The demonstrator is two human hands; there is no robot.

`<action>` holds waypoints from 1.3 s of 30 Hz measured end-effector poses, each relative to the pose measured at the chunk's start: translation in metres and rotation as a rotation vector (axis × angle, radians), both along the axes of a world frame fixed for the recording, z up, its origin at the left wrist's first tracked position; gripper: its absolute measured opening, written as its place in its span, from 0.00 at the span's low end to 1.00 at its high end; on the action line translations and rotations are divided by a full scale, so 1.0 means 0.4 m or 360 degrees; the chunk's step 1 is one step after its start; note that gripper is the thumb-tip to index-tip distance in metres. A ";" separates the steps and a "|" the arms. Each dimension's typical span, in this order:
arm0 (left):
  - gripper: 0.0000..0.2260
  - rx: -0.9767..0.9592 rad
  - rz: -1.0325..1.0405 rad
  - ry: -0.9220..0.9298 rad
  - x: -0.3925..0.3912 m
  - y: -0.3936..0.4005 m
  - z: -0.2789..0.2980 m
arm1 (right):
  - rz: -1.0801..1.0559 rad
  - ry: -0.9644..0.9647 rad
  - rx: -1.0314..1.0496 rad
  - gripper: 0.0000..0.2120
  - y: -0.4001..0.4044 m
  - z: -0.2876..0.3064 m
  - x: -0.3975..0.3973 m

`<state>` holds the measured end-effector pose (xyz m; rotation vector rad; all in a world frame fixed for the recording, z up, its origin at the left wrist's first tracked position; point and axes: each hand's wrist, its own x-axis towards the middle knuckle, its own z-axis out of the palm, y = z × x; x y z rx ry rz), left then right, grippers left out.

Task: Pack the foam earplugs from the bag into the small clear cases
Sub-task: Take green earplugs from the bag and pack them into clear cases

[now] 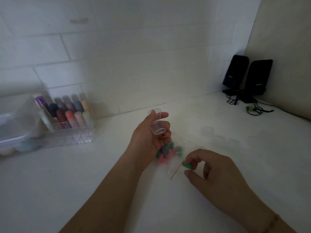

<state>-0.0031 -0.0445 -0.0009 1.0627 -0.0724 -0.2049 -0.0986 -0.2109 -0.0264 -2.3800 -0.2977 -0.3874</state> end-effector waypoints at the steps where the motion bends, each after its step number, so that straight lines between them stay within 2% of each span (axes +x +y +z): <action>1: 0.18 -0.0006 -0.0011 -0.0020 -0.002 -0.001 0.002 | 0.0036 0.0026 0.0123 0.10 -0.002 0.001 -0.002; 4: 0.18 -0.0046 -0.0068 -0.0082 -0.009 -0.005 0.007 | 0.0072 0.0061 0.0401 0.10 -0.001 0.004 0.000; 9: 0.13 -0.0100 -0.0162 -0.0145 -0.015 -0.007 0.017 | 0.0002 0.0025 0.0561 0.10 0.011 0.002 -0.002; 13: 0.18 -0.0088 -0.0220 -0.0156 -0.022 -0.015 0.014 | -0.0024 -0.0146 0.0741 0.14 0.014 0.028 -0.008; 15: 0.21 -0.0055 -0.0226 -0.0205 -0.027 -0.024 0.006 | -0.0013 -0.0263 0.0670 0.12 0.019 0.059 -0.007; 18: 0.23 0.0117 -0.0190 -0.0222 -0.045 -0.039 0.005 | -0.0059 -0.0346 0.0593 0.14 0.035 0.101 0.006; 20: 0.24 0.0155 -0.0204 -0.0191 -0.061 -0.046 0.012 | -0.0121 -0.0417 0.0529 0.10 0.047 0.122 0.020; 22: 0.26 0.0121 -0.0233 -0.0196 -0.068 -0.051 0.013 | -0.0174 -0.0489 0.0345 0.06 0.057 0.128 0.037; 26: 0.23 0.0070 -0.0299 -0.0230 -0.074 -0.052 0.002 | -0.0198 -0.0615 -0.0072 0.05 0.070 0.096 0.055; 29: 0.22 0.0043 -0.0283 -0.0181 -0.073 -0.055 -0.005 | -0.0146 -0.0628 -0.0243 0.06 0.070 0.074 0.051; 33: 0.24 -0.0037 -0.0342 -0.0096 -0.063 -0.052 -0.018 | -0.0015 -0.0612 -0.0276 0.11 0.063 0.057 0.050; 36: 0.25 -0.0193 -0.0329 -0.0034 -0.050 -0.049 -0.021 | -0.0037 -0.0678 -0.0124 0.14 0.043 0.072 0.041; 39: 0.25 -0.0334 -0.0299 0.0082 -0.037 -0.050 -0.016 | -0.0221 -0.0641 -0.0005 0.03 -0.009 0.100 0.028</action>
